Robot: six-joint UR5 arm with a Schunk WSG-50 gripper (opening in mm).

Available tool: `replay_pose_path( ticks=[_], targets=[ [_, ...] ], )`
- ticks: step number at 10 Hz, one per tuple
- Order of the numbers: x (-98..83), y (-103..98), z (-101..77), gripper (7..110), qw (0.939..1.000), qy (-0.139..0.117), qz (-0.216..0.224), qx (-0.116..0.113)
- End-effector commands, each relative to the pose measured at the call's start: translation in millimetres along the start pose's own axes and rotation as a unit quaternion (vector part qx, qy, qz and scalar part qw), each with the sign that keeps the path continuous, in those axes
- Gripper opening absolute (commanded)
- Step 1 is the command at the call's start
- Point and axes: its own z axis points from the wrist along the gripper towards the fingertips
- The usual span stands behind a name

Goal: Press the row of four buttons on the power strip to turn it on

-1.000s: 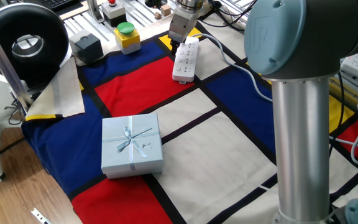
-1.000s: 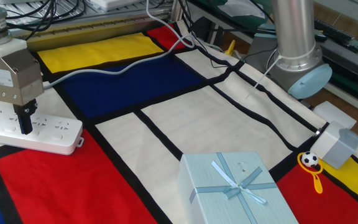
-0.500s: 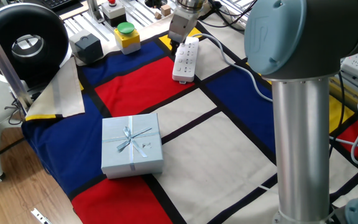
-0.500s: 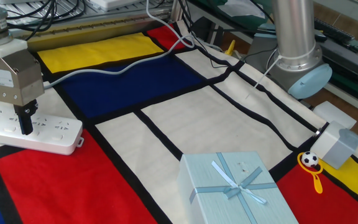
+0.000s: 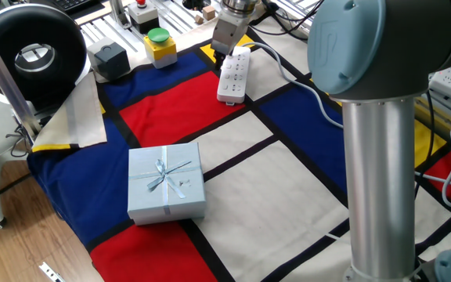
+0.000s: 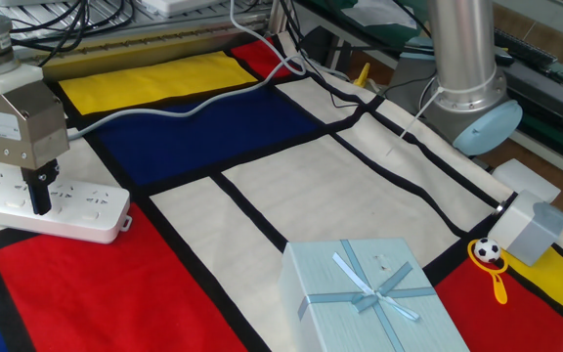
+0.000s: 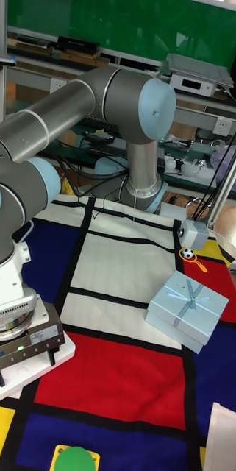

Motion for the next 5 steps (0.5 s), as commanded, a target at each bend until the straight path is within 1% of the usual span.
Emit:
replay_pose_path(
  ticks=[1, 5],
  targets=[
    [-1.9, 0.6, -0.4, 88, 1.0, -0.005, 0.002, -0.003],
    [-1.0, 0.2, 0.2, 88, 1.0, -0.004, 0.002, -0.003]
  ],
)
